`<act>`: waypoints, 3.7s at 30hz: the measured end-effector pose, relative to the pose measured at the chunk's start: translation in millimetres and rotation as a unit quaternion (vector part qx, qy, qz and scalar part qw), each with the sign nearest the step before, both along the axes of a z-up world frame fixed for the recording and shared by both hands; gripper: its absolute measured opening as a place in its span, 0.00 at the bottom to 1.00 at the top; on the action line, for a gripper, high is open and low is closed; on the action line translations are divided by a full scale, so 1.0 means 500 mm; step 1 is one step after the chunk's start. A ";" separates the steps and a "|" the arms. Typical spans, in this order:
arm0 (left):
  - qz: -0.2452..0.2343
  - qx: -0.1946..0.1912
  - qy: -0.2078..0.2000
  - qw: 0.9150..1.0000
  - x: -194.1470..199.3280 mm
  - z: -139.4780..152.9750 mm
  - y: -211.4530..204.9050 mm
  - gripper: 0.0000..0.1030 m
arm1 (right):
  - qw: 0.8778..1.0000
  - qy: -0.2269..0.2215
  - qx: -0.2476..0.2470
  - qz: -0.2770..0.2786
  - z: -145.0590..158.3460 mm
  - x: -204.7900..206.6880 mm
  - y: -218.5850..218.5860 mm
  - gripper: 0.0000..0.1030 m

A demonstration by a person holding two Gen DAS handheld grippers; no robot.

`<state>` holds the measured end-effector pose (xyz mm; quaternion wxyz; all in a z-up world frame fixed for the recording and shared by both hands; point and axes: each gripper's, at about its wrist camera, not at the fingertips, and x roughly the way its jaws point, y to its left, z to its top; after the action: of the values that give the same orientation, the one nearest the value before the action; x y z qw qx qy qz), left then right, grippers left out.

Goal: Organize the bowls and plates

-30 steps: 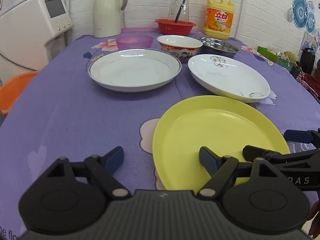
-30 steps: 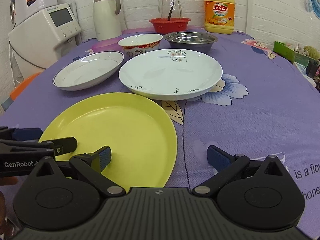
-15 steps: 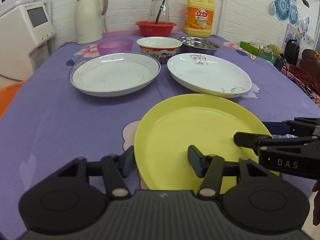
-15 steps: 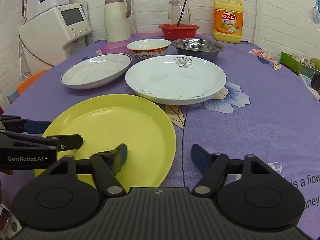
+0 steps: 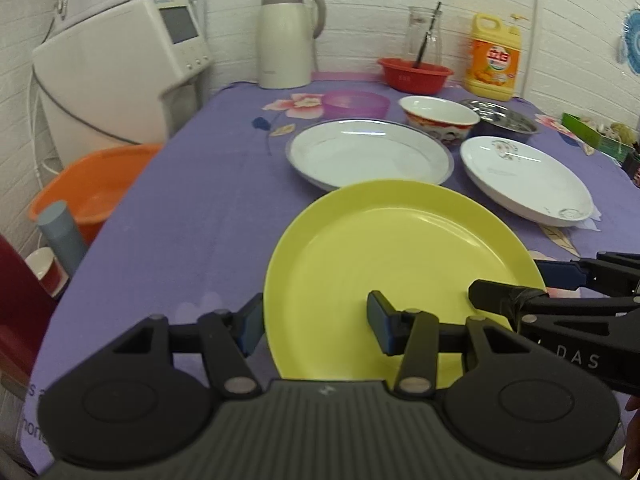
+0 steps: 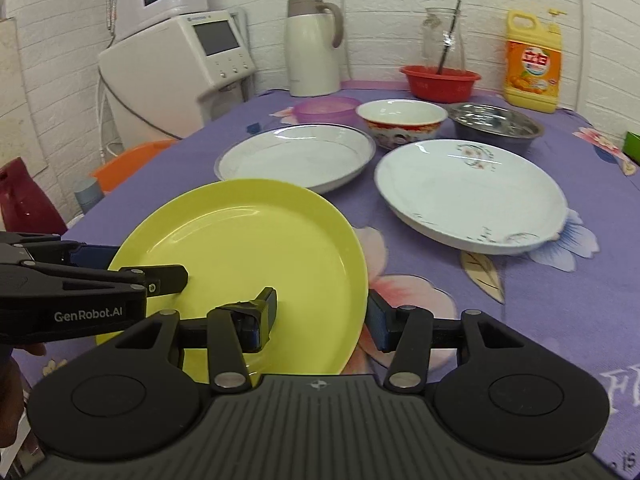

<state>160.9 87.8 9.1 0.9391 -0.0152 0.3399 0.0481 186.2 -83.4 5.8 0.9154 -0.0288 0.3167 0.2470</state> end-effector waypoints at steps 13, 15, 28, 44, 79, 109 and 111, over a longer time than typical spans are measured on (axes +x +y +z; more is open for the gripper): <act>0.015 -0.036 -0.006 0.999 0.030 -0.039 0.037 0.49 | 0.999 0.001 -0.028 0.022 -0.024 0.029 0.060 1.00; 0.014 -0.039 -0.005 0.999 0.037 -0.038 0.036 0.50 | 0.999 0.001 -0.028 0.017 -0.024 0.031 0.059 1.00; 0.009 -0.085 -0.082 0.993 0.073 0.062 0.122 0.83 | 0.998 -0.054 0.017 -0.001 0.087 0.092 -0.012 1.00; 0.018 -0.083 -0.045 0.995 0.299 0.052 0.153 0.85 | 0.999 0.014 -0.020 0.028 0.014 0.360 0.084 1.00; 0.004 -0.058 0.020 0.998 0.385 -0.004 0.104 0.47 | 0.997 0.011 -0.026 0.072 -0.011 0.357 0.127 1.00; -0.002 -0.051 -0.024 0.998 0.050 0.013 0.015 0.48 | 1.000 -0.012 0.005 0.023 0.029 0.018 0.048 1.00; -0.002 -0.047 -0.022 0.999 0.050 0.004 0.014 0.48 | 1.000 -0.011 -0.002 0.023 0.018 0.018 0.051 1.00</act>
<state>185.7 94.9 11.3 0.9446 -0.0593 0.3214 0.0300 195.0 -58.1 14.9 0.9128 -0.0405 0.3063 0.2671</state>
